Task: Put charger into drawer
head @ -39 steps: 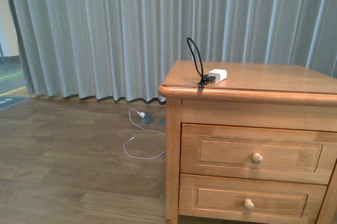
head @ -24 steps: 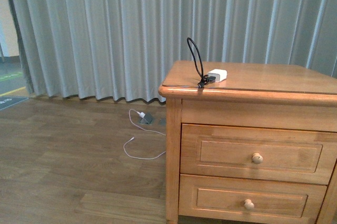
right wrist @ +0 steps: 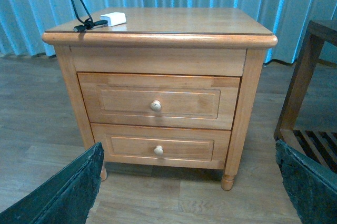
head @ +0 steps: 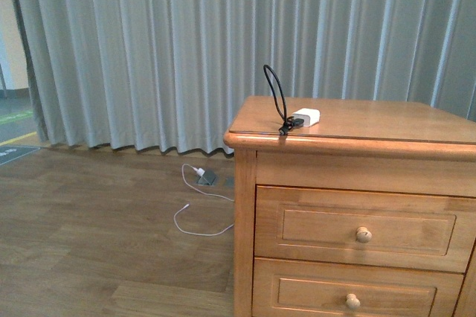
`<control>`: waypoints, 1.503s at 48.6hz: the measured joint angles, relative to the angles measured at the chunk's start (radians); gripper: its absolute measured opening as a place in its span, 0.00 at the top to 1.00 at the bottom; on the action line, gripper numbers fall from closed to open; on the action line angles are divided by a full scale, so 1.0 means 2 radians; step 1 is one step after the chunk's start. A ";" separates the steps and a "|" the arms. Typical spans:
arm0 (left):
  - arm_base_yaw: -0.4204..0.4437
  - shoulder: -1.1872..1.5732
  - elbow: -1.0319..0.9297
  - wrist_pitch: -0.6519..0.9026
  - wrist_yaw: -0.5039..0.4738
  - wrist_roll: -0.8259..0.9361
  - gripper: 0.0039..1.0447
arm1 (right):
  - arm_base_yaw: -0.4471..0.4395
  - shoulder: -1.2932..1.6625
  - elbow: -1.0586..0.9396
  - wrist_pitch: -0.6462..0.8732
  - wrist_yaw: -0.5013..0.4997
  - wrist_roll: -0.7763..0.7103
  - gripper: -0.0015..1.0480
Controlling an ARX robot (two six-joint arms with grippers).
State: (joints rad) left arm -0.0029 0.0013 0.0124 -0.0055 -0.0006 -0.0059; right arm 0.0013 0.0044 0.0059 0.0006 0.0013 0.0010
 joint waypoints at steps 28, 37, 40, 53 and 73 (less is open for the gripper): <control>0.000 0.000 0.000 0.000 0.000 0.000 0.05 | 0.074 0.443 0.120 0.180 0.119 0.042 0.08; 0.000 0.000 0.000 0.000 0.000 0.000 0.05 | 0.086 0.629 0.184 0.291 0.111 0.041 0.08; 0.000 0.000 0.000 0.000 0.000 0.000 0.05 | 0.096 0.694 0.219 0.319 0.112 0.041 0.08; 0.000 0.000 0.000 0.000 0.000 0.000 0.05 | 0.121 0.938 0.389 0.374 0.114 0.039 0.08; 0.000 0.000 0.000 0.000 0.000 0.000 0.05 | 0.113 1.135 0.578 0.385 0.152 0.046 0.08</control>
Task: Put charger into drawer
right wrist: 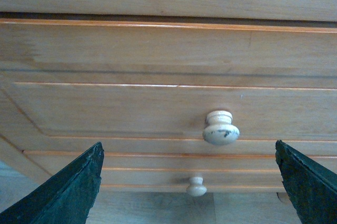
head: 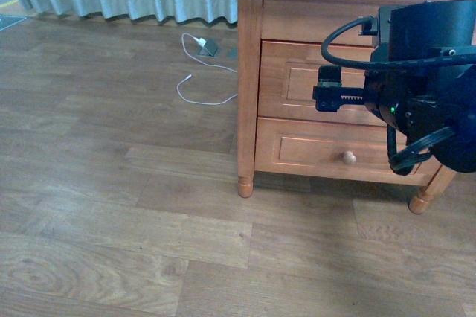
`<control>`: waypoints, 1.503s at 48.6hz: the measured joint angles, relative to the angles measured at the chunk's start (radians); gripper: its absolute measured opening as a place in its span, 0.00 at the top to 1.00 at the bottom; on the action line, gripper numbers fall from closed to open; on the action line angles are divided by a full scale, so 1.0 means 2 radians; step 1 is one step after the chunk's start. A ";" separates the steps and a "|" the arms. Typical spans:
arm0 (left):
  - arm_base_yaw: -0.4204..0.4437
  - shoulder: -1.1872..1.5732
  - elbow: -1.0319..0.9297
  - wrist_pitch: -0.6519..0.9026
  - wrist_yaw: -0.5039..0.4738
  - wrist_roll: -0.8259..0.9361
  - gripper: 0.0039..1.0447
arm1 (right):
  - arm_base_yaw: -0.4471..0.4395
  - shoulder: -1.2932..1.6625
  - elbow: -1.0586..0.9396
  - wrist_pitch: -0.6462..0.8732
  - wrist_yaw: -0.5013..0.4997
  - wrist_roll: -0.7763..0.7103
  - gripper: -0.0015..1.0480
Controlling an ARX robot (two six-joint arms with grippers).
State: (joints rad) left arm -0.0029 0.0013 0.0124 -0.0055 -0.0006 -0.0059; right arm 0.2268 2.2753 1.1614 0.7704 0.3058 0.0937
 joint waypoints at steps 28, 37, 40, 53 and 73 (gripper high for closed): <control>0.000 0.000 0.000 0.000 0.000 0.000 0.05 | -0.023 0.095 0.100 0.002 -0.002 -0.011 0.08; 0.000 0.000 0.000 0.000 0.000 0.000 0.05 | -0.025 0.099 0.104 0.001 -0.007 -0.019 0.08; 0.000 0.000 0.000 0.000 0.000 0.000 0.05 | -0.026 0.100 0.104 0.003 -0.007 -0.020 0.08; 0.000 0.000 0.000 0.000 0.000 0.000 0.05 | -0.029 0.101 0.104 0.009 -0.009 -0.029 0.32; 0.000 0.000 0.000 0.000 0.000 0.000 0.05 | -0.037 0.102 0.101 0.018 -0.006 -0.034 0.77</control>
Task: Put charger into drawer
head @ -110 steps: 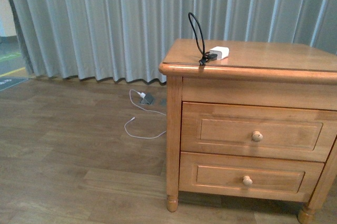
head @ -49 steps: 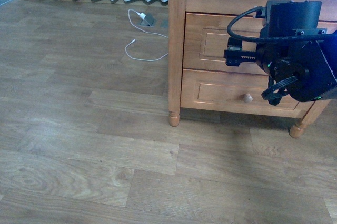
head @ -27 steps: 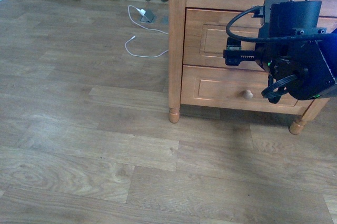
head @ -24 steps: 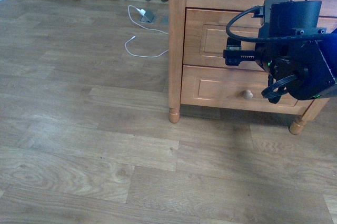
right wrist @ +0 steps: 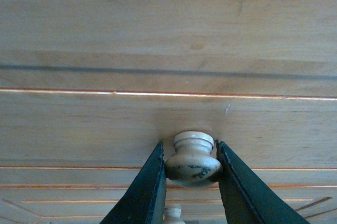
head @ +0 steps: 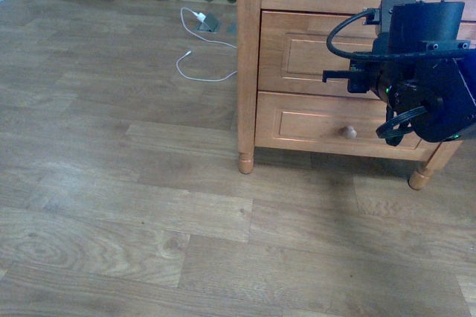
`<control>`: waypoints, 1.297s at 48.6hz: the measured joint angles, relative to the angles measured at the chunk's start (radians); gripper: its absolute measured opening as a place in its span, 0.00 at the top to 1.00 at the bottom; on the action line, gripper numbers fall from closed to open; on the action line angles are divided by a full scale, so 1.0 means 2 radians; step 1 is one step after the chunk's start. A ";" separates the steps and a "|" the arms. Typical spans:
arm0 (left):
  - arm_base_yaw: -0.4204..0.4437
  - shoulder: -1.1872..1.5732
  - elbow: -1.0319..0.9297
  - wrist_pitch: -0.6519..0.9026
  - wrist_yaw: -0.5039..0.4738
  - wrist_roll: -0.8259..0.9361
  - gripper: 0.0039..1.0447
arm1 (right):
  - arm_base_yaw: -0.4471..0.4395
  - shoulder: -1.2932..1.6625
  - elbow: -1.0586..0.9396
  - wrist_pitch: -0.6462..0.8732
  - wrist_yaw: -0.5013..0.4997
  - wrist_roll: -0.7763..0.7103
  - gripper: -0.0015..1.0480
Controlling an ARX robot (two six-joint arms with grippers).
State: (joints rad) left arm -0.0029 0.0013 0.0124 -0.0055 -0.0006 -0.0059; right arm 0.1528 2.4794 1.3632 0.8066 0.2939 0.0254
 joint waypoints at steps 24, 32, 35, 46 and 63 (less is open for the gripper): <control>0.000 0.000 0.000 0.000 0.000 0.000 0.05 | 0.004 -0.078 -0.174 0.080 -0.026 0.028 0.78; 0.000 0.000 0.000 0.000 0.000 0.000 0.05 | 0.009 -0.134 -0.308 0.144 -0.046 0.052 0.78; 0.000 0.000 0.000 0.000 0.000 0.000 0.05 | 0.011 -0.147 -0.343 0.160 -0.050 0.056 0.78; 0.000 0.000 0.000 0.000 0.000 0.000 0.05 | 0.022 -0.179 -0.451 0.218 -0.056 0.067 0.77; 0.000 0.000 0.000 0.000 0.000 0.000 0.05 | 0.012 -0.276 -0.498 0.175 -0.046 0.081 0.29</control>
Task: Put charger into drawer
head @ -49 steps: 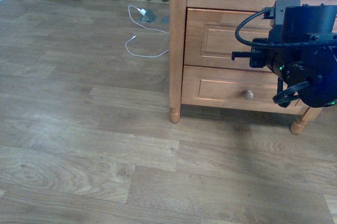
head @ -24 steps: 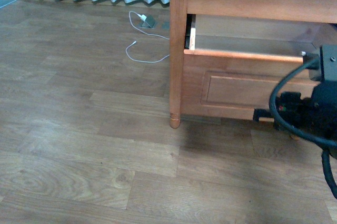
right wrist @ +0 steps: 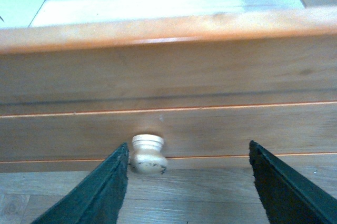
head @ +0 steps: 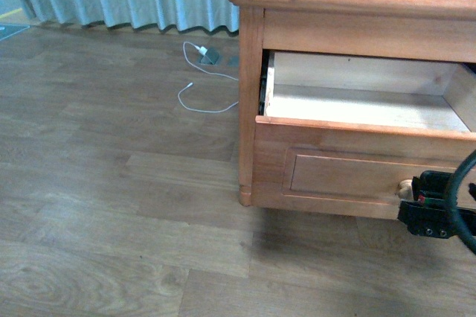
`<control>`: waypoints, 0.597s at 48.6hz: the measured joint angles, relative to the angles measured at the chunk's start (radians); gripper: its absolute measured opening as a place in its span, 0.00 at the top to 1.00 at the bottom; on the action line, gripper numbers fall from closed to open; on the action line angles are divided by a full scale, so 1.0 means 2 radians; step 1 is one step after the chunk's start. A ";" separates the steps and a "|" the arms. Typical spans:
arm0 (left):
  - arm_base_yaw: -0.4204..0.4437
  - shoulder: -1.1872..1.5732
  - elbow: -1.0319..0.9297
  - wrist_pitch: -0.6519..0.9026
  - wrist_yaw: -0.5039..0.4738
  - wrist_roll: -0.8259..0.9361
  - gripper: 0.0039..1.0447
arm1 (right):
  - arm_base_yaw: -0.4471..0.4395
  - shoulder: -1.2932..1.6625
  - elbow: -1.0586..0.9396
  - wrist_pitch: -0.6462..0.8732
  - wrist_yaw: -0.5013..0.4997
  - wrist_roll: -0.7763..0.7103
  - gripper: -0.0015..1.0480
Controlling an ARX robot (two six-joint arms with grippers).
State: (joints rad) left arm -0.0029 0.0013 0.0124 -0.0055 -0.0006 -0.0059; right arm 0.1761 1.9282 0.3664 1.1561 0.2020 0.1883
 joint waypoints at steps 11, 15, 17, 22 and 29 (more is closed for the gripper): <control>0.000 0.000 0.000 0.000 0.000 0.000 0.05 | -0.023 -0.174 -0.018 -0.123 -0.025 -0.020 0.08; 0.000 0.000 0.000 0.000 0.000 0.000 0.05 | -0.033 -0.257 -0.016 -0.195 -0.034 -0.034 0.08; 0.000 0.000 0.000 0.000 0.000 0.000 0.05 | -0.036 -0.287 -0.012 -0.225 -0.036 -0.037 0.08; 0.000 0.000 0.000 0.000 0.000 0.000 0.05 | -0.042 -0.363 -0.003 -0.305 -0.042 -0.048 0.08; 0.000 0.000 0.000 0.000 0.000 0.000 0.05 | -0.049 -0.460 -0.003 -0.395 -0.048 -0.057 0.08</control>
State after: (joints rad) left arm -0.0029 0.0013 0.0124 -0.0055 -0.0006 -0.0059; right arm 0.0788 1.0088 0.3599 0.3656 0.1066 0.0734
